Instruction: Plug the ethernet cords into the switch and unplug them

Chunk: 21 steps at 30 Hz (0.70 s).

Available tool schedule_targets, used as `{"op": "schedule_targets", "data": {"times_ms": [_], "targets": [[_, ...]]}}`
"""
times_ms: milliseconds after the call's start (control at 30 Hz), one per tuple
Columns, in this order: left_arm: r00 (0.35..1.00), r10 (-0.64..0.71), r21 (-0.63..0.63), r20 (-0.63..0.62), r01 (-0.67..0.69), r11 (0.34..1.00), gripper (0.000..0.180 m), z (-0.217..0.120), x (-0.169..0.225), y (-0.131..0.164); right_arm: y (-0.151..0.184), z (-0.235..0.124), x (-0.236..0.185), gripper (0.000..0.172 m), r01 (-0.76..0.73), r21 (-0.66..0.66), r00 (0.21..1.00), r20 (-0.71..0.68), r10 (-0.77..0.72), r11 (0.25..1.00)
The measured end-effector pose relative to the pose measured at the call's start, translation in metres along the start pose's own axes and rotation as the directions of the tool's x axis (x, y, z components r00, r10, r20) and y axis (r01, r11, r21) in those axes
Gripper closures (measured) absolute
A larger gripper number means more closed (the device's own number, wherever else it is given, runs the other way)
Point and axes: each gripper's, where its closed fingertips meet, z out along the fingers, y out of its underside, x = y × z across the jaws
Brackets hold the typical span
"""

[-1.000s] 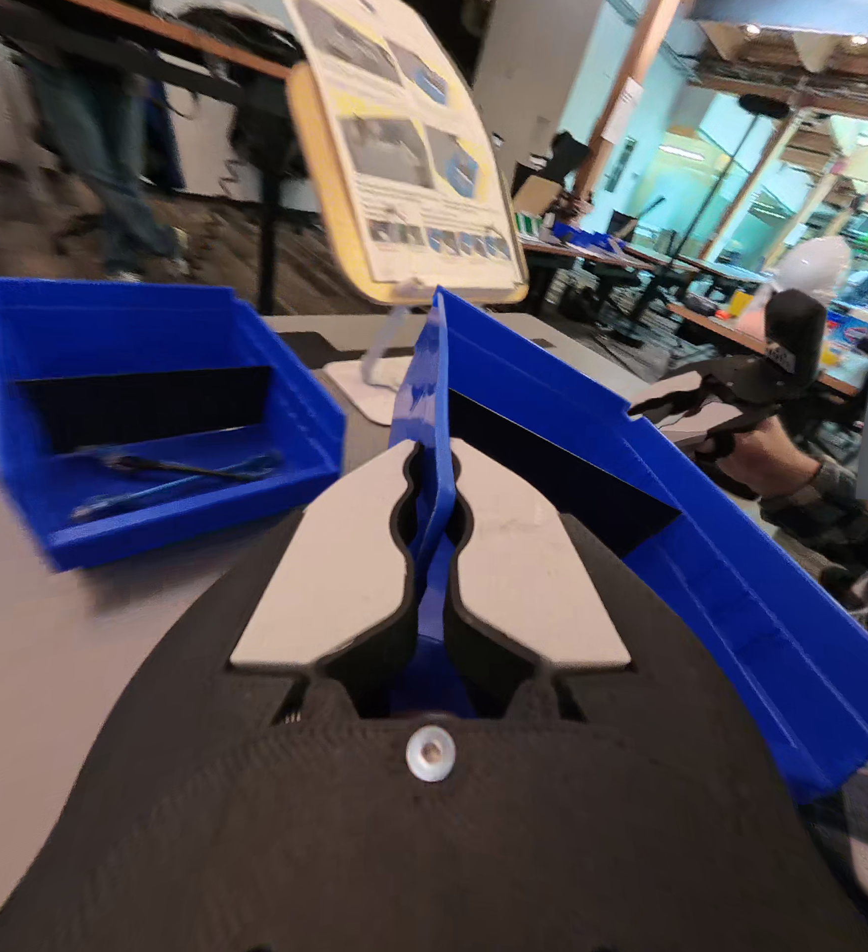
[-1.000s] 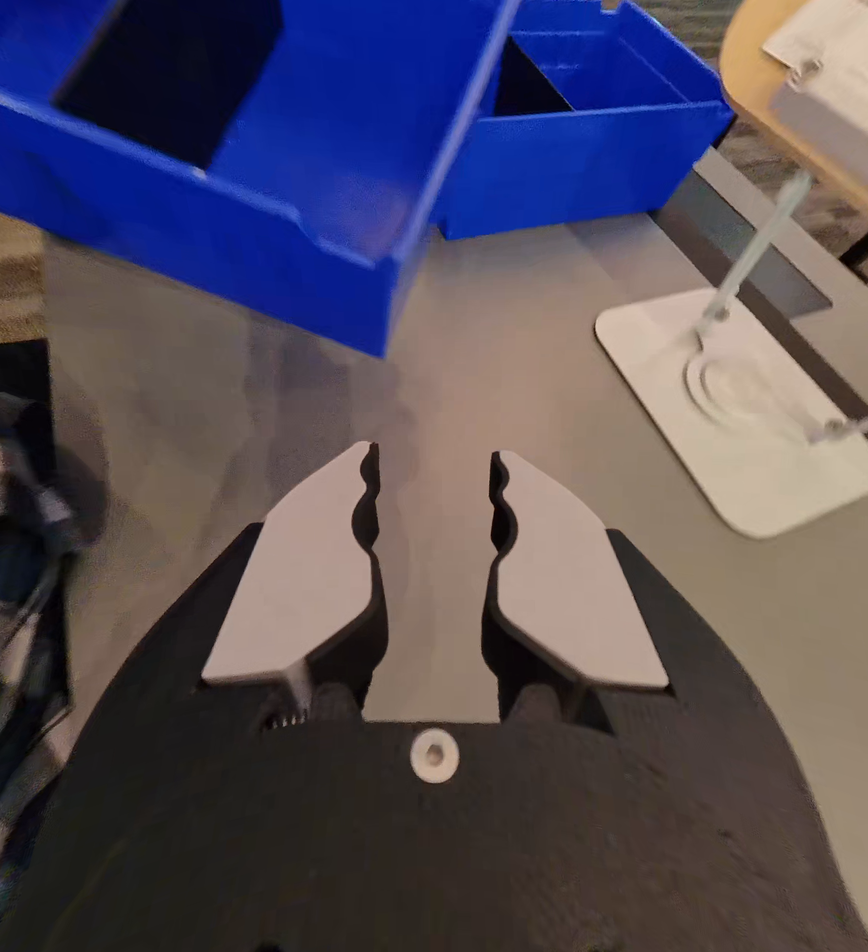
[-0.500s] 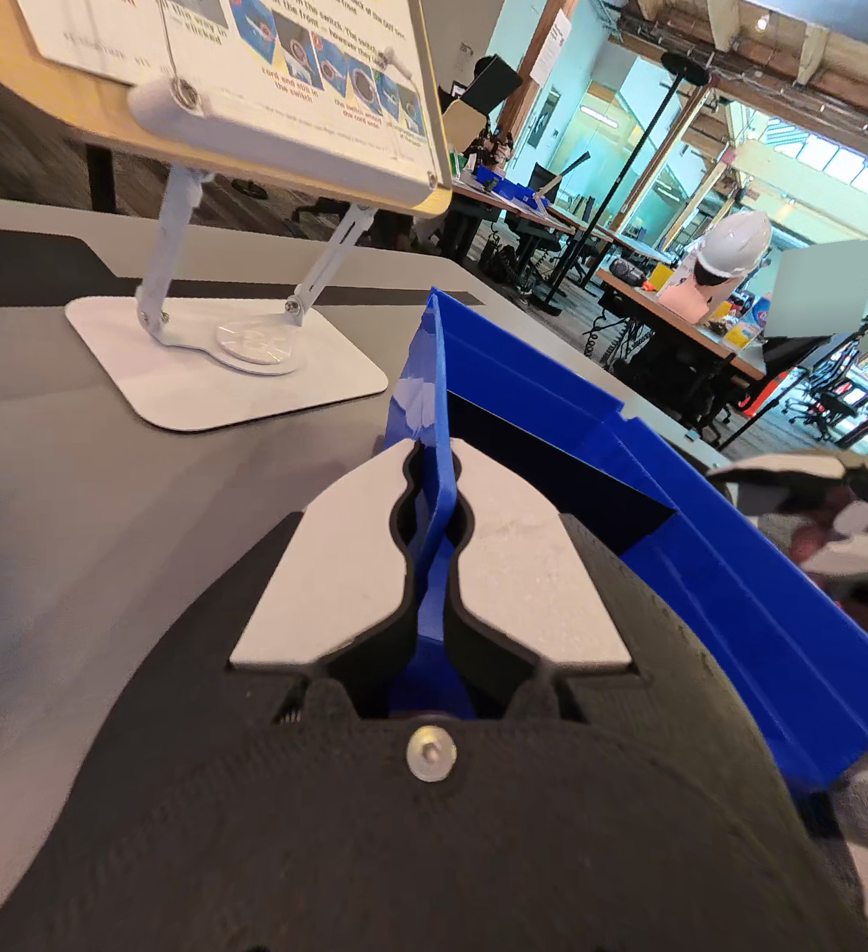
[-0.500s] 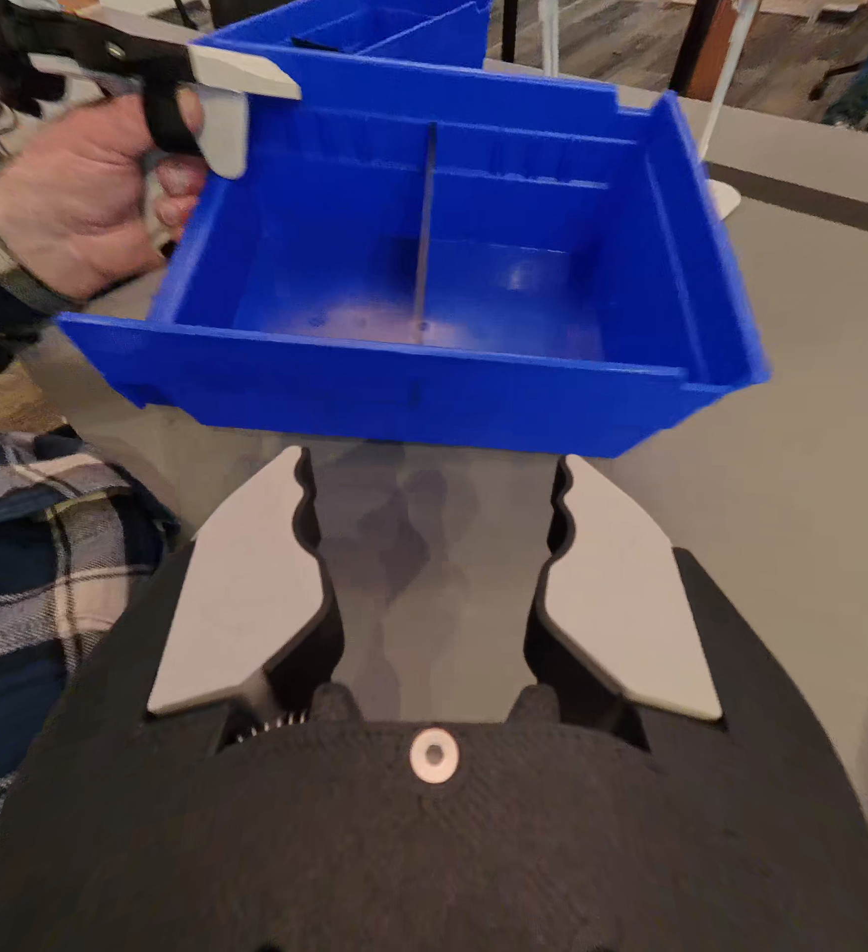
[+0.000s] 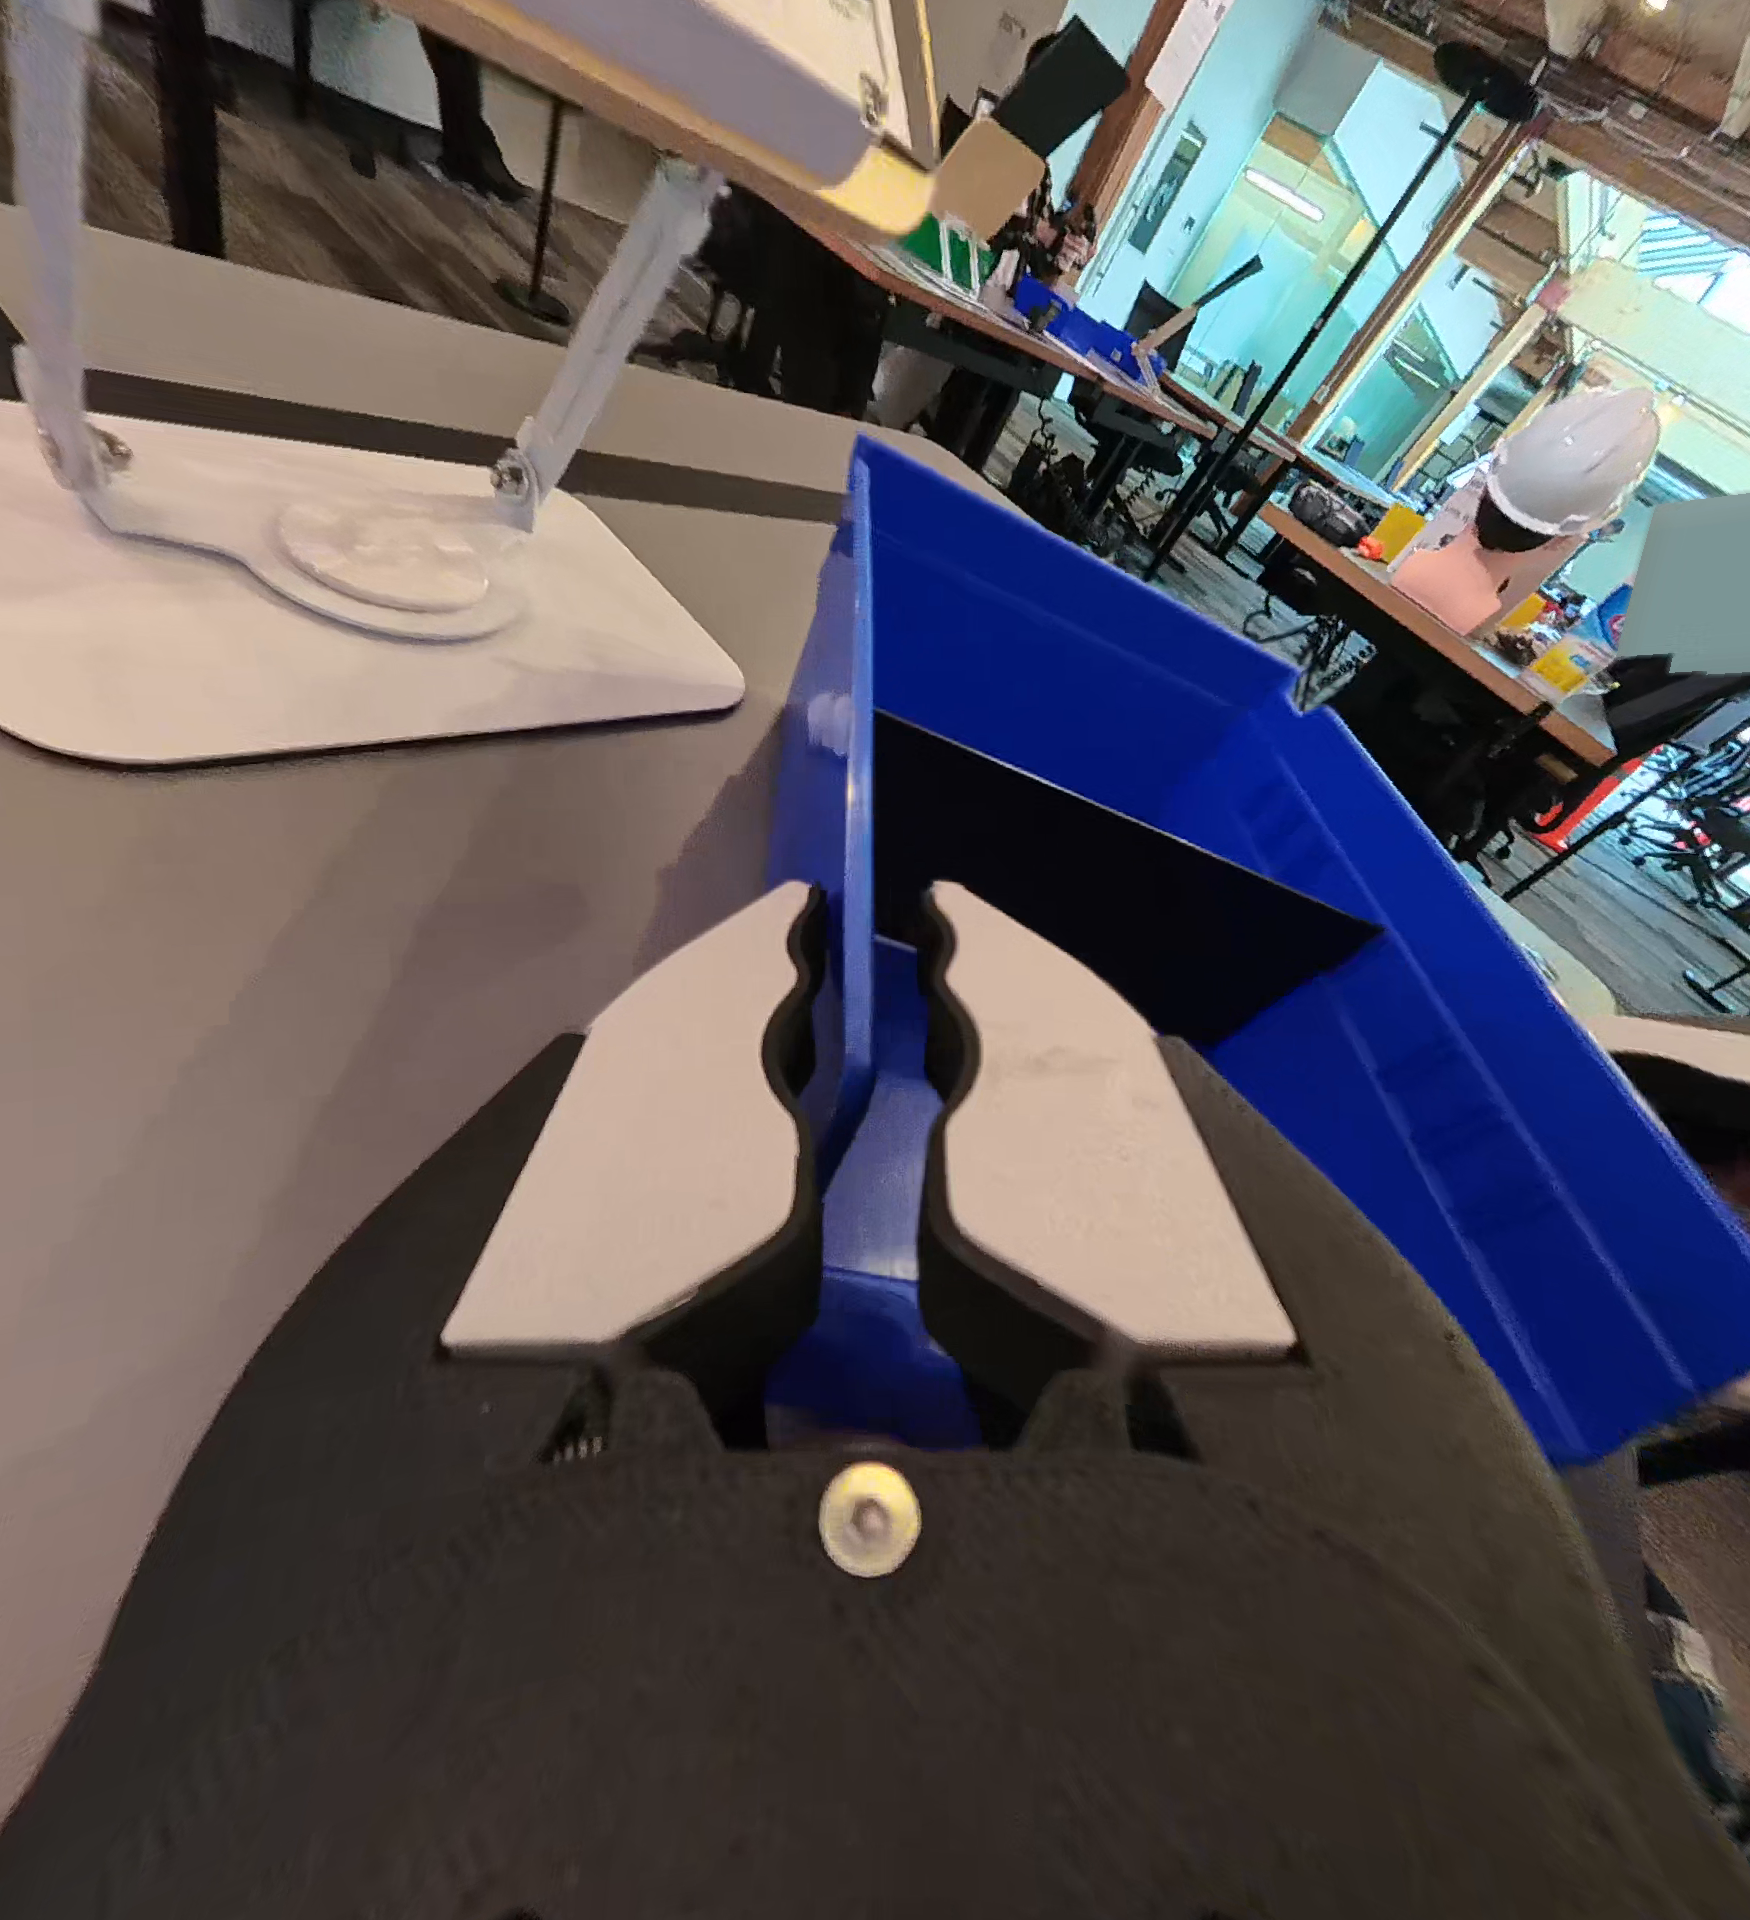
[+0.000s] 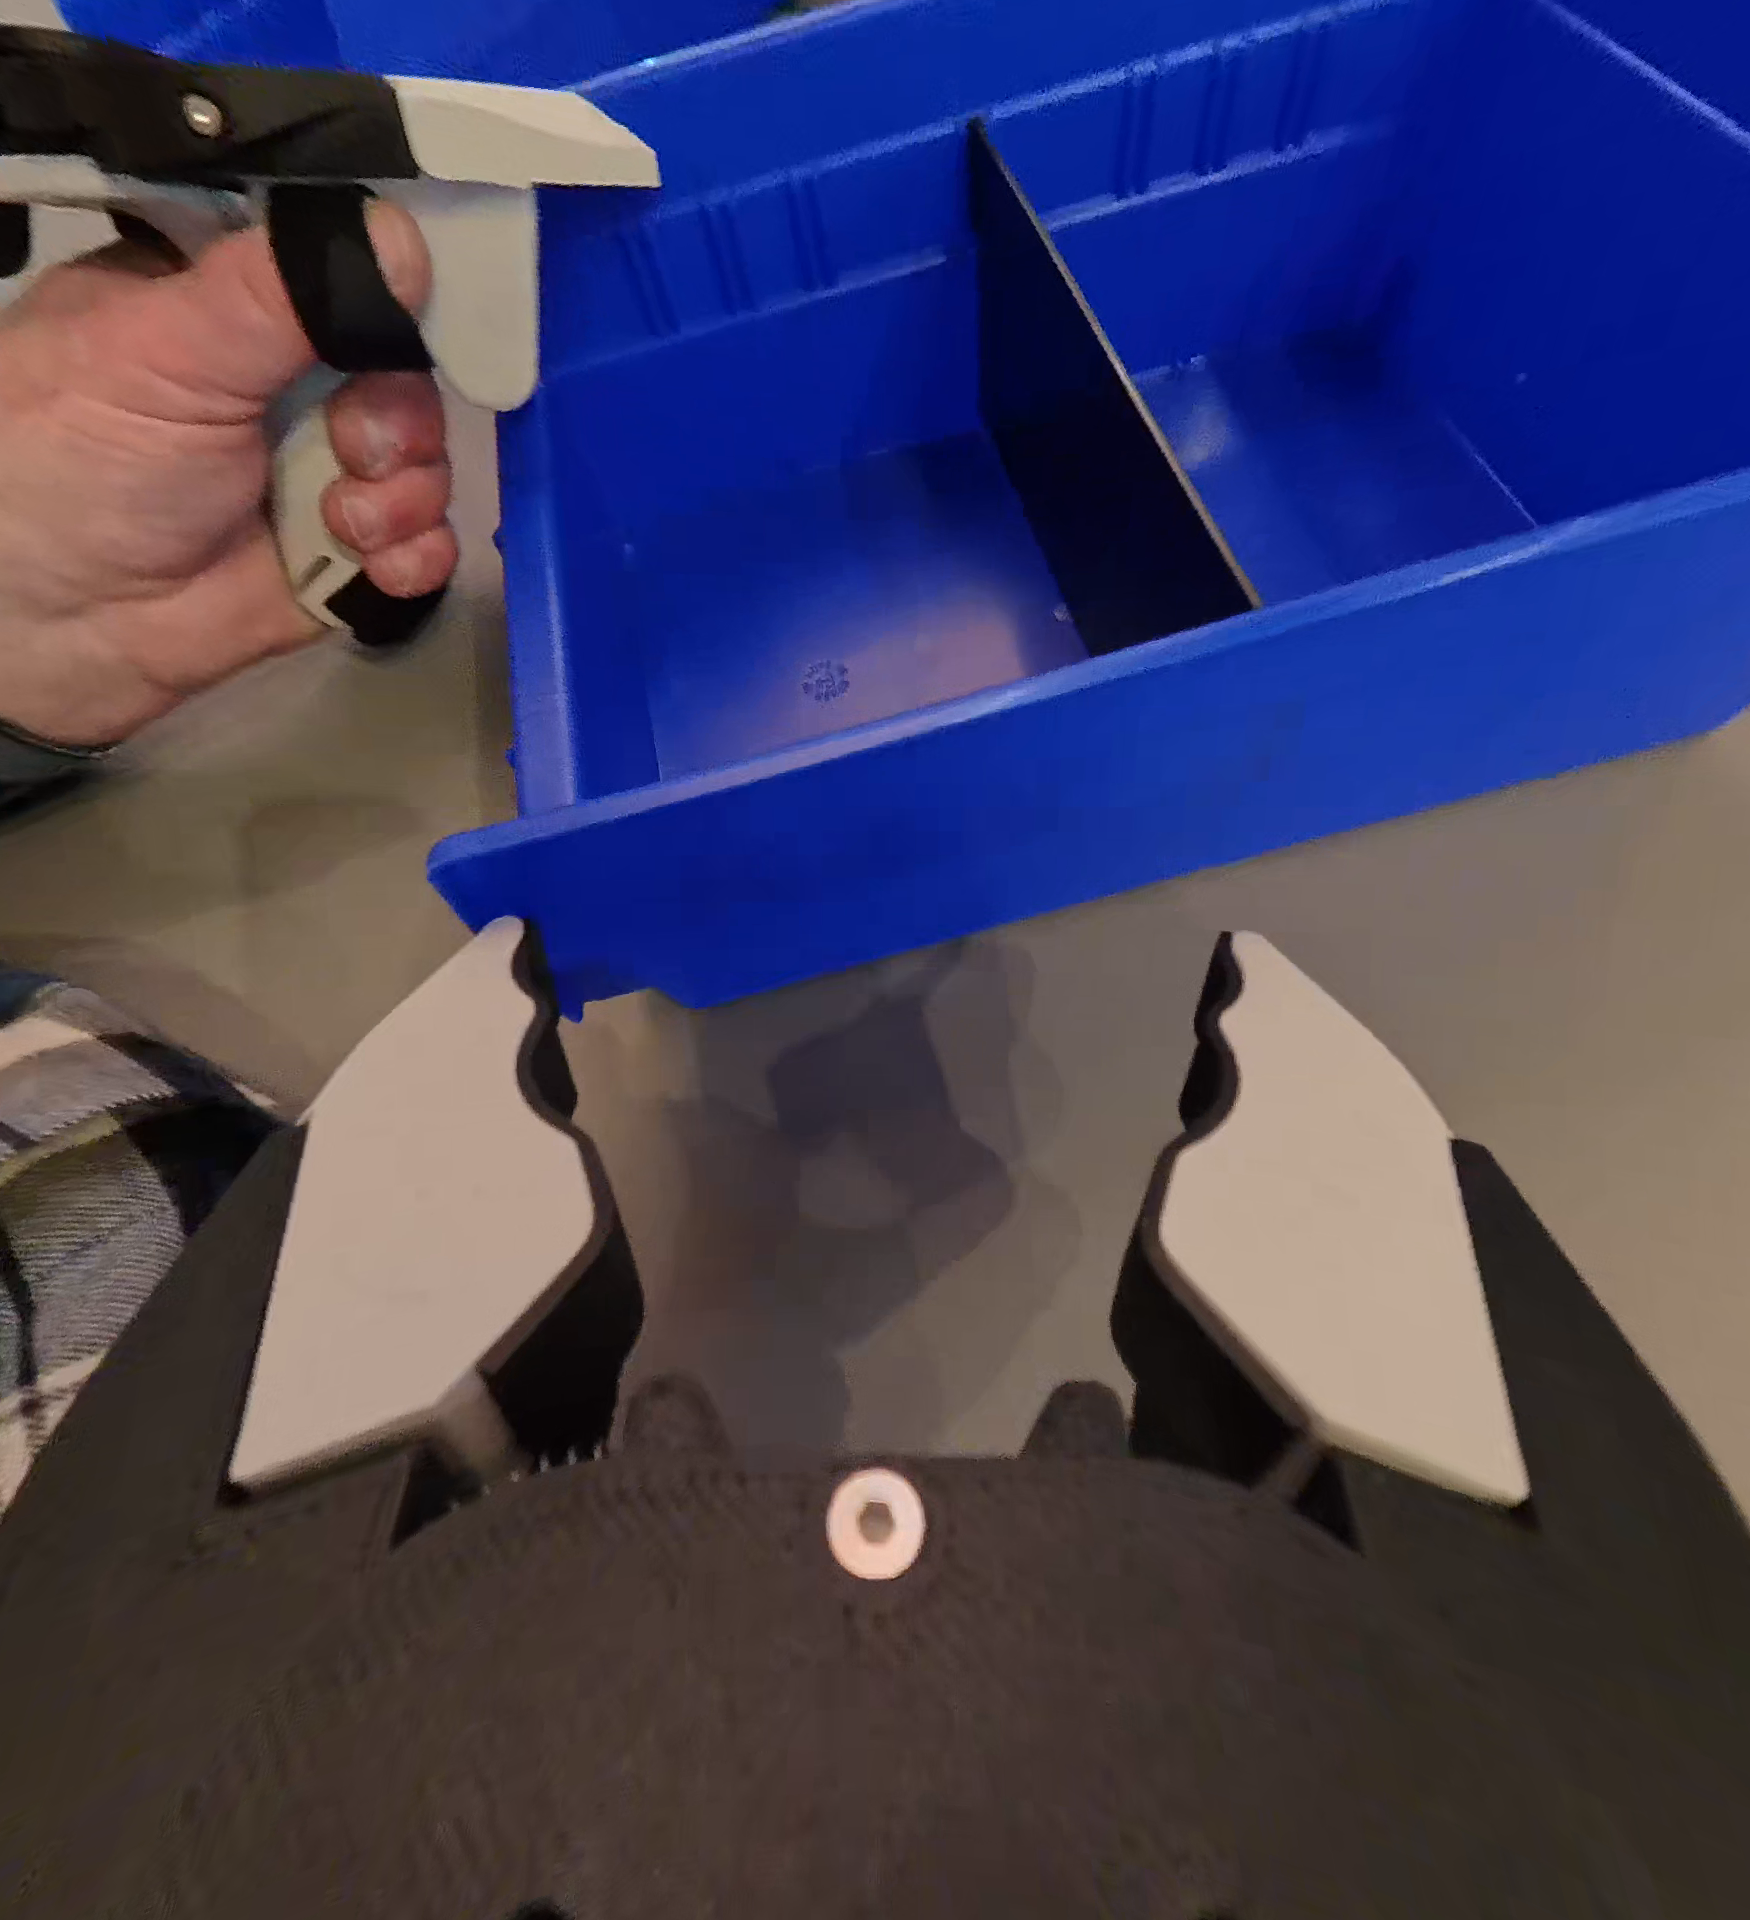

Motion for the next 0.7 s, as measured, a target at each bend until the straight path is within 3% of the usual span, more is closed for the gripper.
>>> {"op": "schedule_targets", "data": {"times_ms": [67, 233, 367, 567, 700], "targets": [[1.000, 0.024, -0.014, -0.007, -0.024, 1.000, 0.163, -0.001, 0.005, 0.002, 0.003, -0.005, 0.002, 0.065, -0.022, -0.003, 1.000, 0.021, 0.022, 1.000], [0.999, -0.002, -0.016, -0.047, 0.002, 1.000, 0.163, -0.014, 0.009, 0.003, 0.003, -0.026, -0.012, 0.063, -0.030, 0.044, 0.995, 0.098, 0.025, 0.999], [0.998, -0.011, -0.059, -0.066, 0.007, 0.998, 0.161, -0.019, 0.011, 0.010, -0.001, -0.013, -0.034, 0.063, -0.050, 0.051, 0.989, 0.143, 0.042, 0.997], [0.995, -0.034, -0.129, -0.098, 0.021, 0.991, 0.160, -0.017, 0.021, 0.021, -0.004, -0.004, -0.009, 0.111, -0.032, 0.008, 0.997, 0.068, 0.031, 0.999], [0.988, -0.037, -0.170, -0.149, 0.012, 0.985, 0.156, 0.002, 0.040, 0.025, -0.004, -0.013, 0.029, 0.129, -0.012, -0.074, 1.000, 0.011, 0.012, 0.997]]}}
